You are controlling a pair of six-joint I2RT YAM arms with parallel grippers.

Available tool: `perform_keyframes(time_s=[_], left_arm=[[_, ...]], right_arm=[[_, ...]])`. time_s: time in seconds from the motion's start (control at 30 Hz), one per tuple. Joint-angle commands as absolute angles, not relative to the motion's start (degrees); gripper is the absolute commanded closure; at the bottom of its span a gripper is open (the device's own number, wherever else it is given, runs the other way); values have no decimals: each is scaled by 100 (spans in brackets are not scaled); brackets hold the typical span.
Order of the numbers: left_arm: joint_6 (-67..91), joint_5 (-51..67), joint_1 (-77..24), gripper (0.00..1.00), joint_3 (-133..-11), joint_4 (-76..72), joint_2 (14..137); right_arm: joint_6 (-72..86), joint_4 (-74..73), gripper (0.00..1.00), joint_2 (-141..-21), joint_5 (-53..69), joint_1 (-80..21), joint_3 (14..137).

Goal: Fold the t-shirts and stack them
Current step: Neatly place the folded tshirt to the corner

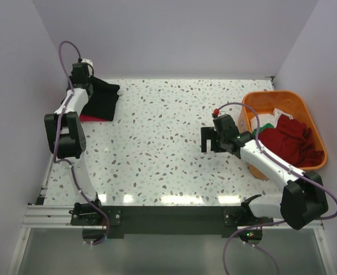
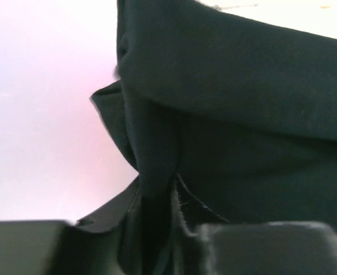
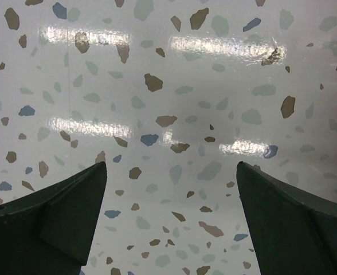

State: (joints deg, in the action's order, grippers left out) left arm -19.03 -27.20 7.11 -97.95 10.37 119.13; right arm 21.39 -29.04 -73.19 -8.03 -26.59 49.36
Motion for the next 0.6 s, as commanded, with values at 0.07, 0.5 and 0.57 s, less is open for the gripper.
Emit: perform_keyframes(time_s=[0.07, 0.5, 0.57], left_arm=[[-1381, -3164, 870, 50, -10555, 940, 12348], [385, -2078, 870, 0, -11469, 2284, 11322], [780, -1777, 774, 0, -11496, 2626, 10910]], right_arm=[[2171, -2769, 1, -7409, -870, -2646, 5089], [2250, -2883, 1, -6926, -958, -2646, 5071], [2285, -2927, 1, -6812, -975, -2646, 5063]])
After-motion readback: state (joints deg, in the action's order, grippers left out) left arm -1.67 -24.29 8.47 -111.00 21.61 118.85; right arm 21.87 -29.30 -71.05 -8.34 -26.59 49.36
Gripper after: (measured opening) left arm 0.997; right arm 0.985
